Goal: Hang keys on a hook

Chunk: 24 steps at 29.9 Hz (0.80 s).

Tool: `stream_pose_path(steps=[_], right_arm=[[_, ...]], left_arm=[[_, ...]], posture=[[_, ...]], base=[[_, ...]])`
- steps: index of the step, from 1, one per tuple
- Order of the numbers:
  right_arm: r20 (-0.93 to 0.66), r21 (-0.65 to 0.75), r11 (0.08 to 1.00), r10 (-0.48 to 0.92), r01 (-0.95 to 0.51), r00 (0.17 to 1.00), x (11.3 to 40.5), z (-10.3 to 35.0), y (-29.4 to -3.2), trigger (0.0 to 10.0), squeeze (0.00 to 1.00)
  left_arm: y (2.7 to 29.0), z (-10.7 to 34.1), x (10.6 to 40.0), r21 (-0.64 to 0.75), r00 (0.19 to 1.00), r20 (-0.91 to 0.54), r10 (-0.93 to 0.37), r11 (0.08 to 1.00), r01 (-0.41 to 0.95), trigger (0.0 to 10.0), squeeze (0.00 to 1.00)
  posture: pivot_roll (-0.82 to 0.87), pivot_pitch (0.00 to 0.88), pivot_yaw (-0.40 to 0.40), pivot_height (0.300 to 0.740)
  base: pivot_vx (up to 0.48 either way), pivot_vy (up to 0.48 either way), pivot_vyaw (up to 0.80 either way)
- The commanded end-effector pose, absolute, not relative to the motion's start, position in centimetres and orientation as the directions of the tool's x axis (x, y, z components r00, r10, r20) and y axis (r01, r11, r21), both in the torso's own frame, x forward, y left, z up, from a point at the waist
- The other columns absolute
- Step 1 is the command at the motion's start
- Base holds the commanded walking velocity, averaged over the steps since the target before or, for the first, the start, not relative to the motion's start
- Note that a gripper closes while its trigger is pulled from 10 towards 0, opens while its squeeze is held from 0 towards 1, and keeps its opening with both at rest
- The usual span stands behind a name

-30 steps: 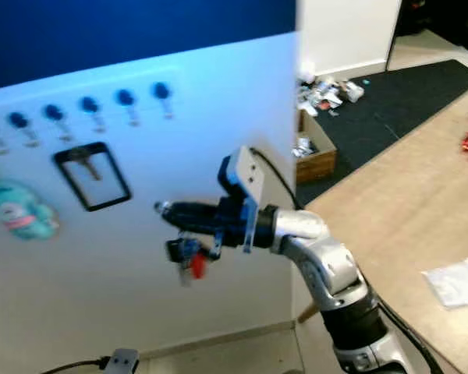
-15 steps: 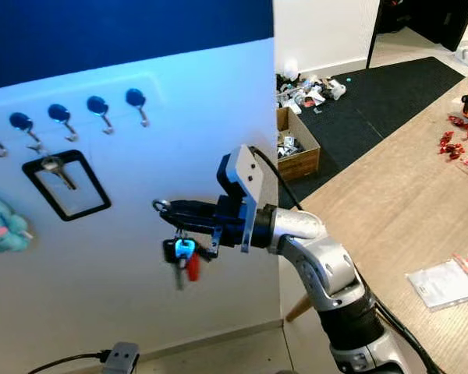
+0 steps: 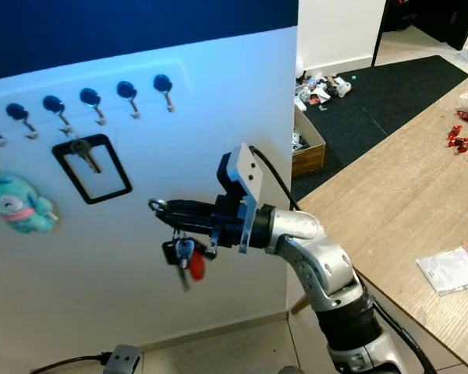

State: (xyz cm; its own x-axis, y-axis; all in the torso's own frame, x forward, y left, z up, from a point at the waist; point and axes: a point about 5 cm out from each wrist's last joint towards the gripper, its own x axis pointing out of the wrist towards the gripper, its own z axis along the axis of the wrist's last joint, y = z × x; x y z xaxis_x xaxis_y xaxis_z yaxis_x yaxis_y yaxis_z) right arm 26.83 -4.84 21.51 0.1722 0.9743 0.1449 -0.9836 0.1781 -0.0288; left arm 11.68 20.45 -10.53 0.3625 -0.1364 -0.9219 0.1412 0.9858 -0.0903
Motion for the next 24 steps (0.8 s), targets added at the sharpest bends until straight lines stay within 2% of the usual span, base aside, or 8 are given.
stream_pose_path(steps=[1, 15, 20, 24], right_arm=[[0.189, -0.057, 0.167, 0.97, -0.984, 0.154, 26.49, 22.38, -4.76, 10.0, 0.0], [0.195, -0.056, 0.168, 0.969, -0.984, 0.155, 26.51, 22.48, -4.69, 10.0, 0.0], [0.198, -0.055, 0.17, 0.968, -0.984, 0.156, 26.51, 22.51, -4.65, 10.0, 0.0], [0.2, -0.054, 0.169, 0.968, -0.984, 0.155, 26.48, 22.51, -4.6, 10.0, 0.0]], left_arm=[[20.85, -10.71, 10.85, -0.082, 0.329, -0.936, -0.128, 0.985, 0.152, 10.0, 0.0], [20.8, -10.72, 10.85, -0.079, 0.329, -0.936, -0.127, 0.985, 0.153, 10.0, 0.0], [20.92, -10.63, 11.1, -0.053, 0.359, -0.927, -0.105, 0.987, 0.152, 10.0, 0.0], [20.94, -10.65, 11.04, -0.055, 0.349, -0.931, -0.107, 0.986, 0.156, 10.0, 0.0]], posture=[[-0.13, 0.1, 0.126, 0.74], [-0.13, 0.101, 0.124, 0.74], [-0.13, 0.101, 0.124, 0.74], [-0.13, 0.102, 0.124, 0.74]], base=[[-0.371, 0.0, 0.0], [-0.43, 0.0, 0.0], [0.0, 0.0, 0.0], [0.0, -0.089, 0.0]])
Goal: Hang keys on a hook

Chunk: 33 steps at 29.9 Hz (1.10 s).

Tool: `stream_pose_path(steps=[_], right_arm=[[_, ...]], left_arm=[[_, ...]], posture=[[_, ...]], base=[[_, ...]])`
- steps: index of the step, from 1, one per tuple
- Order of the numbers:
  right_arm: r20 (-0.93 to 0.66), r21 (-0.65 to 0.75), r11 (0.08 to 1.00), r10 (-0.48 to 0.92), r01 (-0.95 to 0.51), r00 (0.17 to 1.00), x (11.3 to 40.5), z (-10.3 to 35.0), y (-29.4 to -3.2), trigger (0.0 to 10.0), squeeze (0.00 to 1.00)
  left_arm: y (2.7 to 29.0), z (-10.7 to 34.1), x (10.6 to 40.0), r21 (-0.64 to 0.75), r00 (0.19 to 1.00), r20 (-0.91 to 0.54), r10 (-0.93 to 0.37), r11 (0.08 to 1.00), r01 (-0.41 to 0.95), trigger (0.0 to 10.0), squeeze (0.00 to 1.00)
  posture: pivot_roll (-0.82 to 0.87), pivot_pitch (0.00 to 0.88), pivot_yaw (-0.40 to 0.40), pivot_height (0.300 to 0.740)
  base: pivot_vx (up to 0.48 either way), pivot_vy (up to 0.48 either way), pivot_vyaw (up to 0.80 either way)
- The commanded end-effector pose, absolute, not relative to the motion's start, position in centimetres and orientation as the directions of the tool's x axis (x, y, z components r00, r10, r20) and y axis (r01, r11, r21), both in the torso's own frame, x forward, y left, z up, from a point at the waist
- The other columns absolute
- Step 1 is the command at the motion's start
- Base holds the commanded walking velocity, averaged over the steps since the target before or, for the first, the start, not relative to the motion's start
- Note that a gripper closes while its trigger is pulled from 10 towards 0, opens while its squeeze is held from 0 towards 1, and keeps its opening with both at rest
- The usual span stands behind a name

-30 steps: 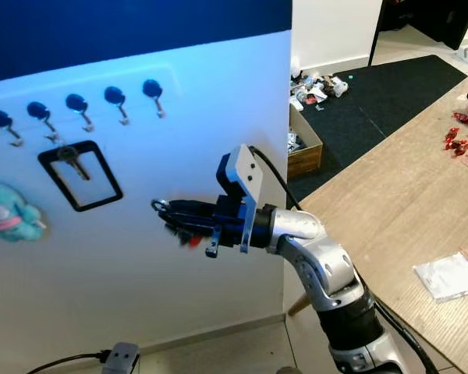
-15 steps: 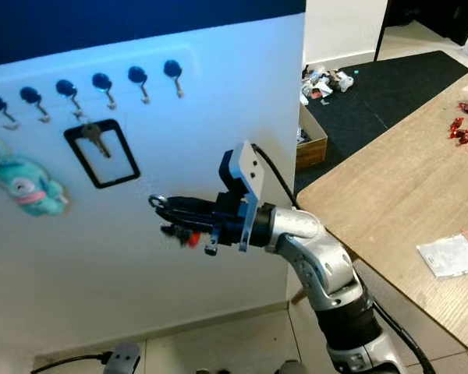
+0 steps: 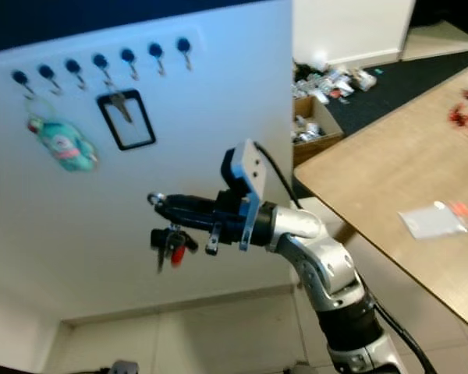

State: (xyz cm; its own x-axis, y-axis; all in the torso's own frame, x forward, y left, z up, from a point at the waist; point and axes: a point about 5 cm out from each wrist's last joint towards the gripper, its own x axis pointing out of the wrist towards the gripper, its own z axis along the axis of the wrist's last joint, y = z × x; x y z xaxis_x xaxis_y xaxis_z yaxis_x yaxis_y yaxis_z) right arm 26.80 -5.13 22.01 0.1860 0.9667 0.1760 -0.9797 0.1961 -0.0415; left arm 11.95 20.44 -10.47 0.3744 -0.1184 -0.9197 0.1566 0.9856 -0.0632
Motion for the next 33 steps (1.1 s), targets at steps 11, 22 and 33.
stream_pose_path(steps=[11, 22, 33], right_arm=[[0.205, -0.042, 0.213, 0.958, -0.976, 0.2, 26.8, 22.39, -4.62, 10.0, 0.0], [0.189, -0.057, 0.232, 0.957, -0.971, 0.218, 27.17, 22.18, -4.7, 10.0, 0.0], [0.182, -0.055, 0.244, 0.956, -0.968, 0.231, 27.3, 22.03, -4.67, 10.0, 0.0]], left_arm=[[21.0, -10.66, 11.02, -0.048, 0.359, -0.929, -0.094, 0.99, 0.135, 10.0, 0.0], [20.95, -10.67, 11.0, -0.043, 0.355, -0.93, -0.094, 0.988, 0.148, 10.0, 0.0], [20.87, -10.7, 10.96, -0.052, 0.354, -0.93, -0.099, 0.989, 0.14, 10.0, 0.0]], posture=[[-0.13, 0.102, 0.124, 0.74], [-0.13, 0.094, 0.121, 0.74], [-0.13, 0.094, 0.121, 0.74]], base=[[0.0, -0.31, 0.0], [0.0, 0.0, 0.43], [0.0, 0.0, 0.77]])
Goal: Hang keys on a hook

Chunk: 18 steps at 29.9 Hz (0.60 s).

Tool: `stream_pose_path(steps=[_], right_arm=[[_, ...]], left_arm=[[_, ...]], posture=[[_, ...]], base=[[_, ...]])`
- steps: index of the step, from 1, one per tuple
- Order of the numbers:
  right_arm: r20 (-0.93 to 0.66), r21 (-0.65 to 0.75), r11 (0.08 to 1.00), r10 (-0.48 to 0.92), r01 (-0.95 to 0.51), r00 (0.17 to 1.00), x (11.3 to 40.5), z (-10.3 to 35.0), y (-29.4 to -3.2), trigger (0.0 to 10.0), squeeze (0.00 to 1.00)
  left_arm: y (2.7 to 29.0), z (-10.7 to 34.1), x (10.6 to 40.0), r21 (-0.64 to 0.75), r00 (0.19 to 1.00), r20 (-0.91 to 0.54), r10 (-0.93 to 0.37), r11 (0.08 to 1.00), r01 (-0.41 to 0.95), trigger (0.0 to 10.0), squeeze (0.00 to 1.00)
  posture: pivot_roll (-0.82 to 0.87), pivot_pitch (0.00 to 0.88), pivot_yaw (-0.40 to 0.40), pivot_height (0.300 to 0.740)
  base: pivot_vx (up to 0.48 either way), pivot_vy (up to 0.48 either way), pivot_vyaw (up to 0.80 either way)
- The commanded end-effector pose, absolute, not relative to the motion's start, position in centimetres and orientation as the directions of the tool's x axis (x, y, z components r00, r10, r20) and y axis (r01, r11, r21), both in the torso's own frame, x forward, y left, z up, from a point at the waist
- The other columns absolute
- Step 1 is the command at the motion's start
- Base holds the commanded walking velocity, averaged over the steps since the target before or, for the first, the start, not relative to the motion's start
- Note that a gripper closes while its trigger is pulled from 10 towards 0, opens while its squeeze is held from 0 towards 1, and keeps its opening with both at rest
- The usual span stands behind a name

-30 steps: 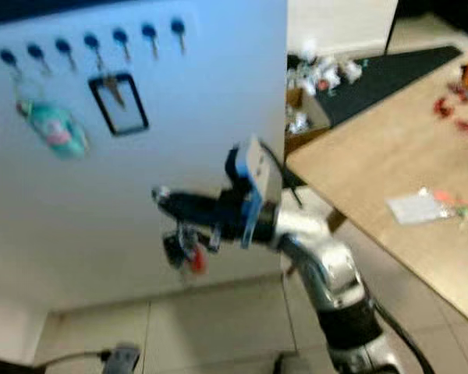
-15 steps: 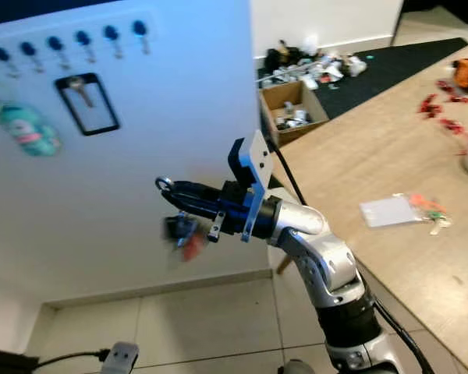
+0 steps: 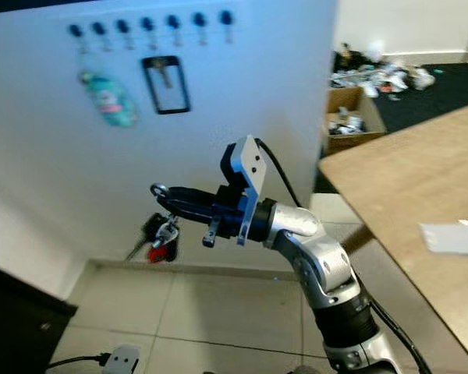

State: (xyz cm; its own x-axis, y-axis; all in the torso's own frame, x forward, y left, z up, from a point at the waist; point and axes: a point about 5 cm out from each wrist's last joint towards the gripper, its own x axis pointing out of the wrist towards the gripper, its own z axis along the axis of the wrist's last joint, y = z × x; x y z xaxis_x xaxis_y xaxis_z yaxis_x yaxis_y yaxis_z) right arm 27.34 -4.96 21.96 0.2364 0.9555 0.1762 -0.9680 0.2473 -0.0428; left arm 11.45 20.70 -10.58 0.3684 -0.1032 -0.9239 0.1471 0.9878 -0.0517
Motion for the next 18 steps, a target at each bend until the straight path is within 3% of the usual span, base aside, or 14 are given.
stream_pose_path(steps=[1, 18], right_arm=[[0.181, -0.055, 0.249, 0.955, -0.967, 0.236, 27.36, 22.02, -4.72, 10.0, 0.0], [0.189, -0.071, 0.284, 0.945, -0.956, 0.267, 27.75, 22.22, -5.0, 10.0, 0.0]], left_arm=[[20.86, -10.7, 10.95, -0.054, 0.353, -0.93, -0.1, 0.989, 0.139, 10.0, 0.0], [20.77, -10.68, 11.06, -0.064, 0.356, -0.928, -0.109, 0.988, 0.137, 10.0, 0.0]], posture=[[-0.13, 0.094, 0.121, 0.74], [-0.14, 0.099, 0.123, 0.74]], base=[[0.0, 0.0, 0.77], [0.0, 0.0, 0.72]])
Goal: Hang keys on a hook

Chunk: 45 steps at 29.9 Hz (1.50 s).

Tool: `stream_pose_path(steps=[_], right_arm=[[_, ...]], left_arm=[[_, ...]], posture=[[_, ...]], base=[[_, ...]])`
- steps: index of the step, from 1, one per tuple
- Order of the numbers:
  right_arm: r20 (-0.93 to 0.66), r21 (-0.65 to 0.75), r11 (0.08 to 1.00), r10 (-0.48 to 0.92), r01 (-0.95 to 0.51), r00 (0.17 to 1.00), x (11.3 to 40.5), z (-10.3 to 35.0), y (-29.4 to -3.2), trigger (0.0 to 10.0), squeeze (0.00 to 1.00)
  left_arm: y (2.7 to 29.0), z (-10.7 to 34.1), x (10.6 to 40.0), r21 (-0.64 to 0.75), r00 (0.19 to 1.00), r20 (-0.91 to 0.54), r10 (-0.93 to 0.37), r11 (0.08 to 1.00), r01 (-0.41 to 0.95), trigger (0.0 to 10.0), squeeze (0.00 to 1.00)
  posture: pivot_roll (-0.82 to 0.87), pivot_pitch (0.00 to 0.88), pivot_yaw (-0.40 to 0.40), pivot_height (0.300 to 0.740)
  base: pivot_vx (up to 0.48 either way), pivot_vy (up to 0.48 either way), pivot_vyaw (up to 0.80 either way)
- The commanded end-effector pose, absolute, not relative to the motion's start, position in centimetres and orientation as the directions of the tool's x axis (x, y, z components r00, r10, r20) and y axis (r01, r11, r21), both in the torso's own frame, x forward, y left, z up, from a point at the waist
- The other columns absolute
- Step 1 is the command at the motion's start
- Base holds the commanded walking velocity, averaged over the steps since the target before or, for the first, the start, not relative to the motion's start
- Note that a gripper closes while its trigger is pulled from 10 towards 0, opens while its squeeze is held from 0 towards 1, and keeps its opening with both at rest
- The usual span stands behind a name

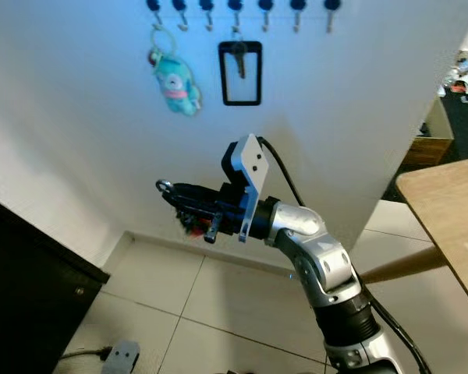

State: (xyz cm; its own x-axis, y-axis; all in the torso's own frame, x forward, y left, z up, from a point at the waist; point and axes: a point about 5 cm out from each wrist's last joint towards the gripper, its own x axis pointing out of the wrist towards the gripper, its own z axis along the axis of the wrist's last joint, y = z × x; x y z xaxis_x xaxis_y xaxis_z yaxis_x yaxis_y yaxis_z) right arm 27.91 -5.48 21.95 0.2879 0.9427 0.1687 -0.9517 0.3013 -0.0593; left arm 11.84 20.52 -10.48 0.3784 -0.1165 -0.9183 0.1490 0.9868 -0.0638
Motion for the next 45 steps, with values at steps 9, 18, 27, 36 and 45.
stream_pose_path(steps=[9, 18, 27, 36, 45], right_arm=[[0.21, -0.076, 0.301, 0.937, -0.951, 0.28, 27.9, 22.6, -5.1, 10.0, 0.0], [0.227, -0.075, 0.311, 0.93, -0.947, 0.288, 28.1, 22.9, -5.3, 10.0, 0.0], [0.258, -0.084, 0.309, 0.925, -0.947, 0.279, 28.0, 23.6, -5.2, 10.0, 0.0], [0.281, -0.091, 0.352, 0.906, -0.931, 0.315, 28.5, 24.3, -5.4, 10.0, 0.0], [0.379, 0.025, 0.509, 0.791, -0.86, 0.479, 31.0, 25.8, -6.7, 10.0, 0.0]], left_arm=[[20.7, -10.7, 11.1, -0.071, 0.361, -0.925, -0.116, 0.988, 0.137, 10.0, 0.0], [20.5, -10.6, 11.2, -0.089, 0.362, -0.922, -0.138, 0.985, 0.149, 10.0, 0.0], [20.6, -10.6, 11.2, -0.078, 0.371, -0.921, -0.121, 0.988, 0.131, 10.0, 0.0], [20.5, -10.6, 11.3, -0.085, 0.375, -0.918, -0.13, 0.987, 0.136, 10.0, 0.0], [20.5, -10.7, 11.2, -0.07, 0.373, -0.921, -0.112, 0.99, 0.124, 10.0, 0.0]], posture=[[-0.14, 0.1, 0.122, 0.74], [-0.14, 0.1, 0.122, 0.74], [-0.14, 0.1, 0.122, 0.74], [-0.14, 0.098, 0.118, 0.74], [-0.14, 0.088, 0.114, 0.74]], base=[[0.0, 0.0, 0.21], [0.0, -0.374, 0.0], [0.0, -0.099, 0.0], [0.0, 0.0, 0.0], [0.0, 0.0, 0.0]])
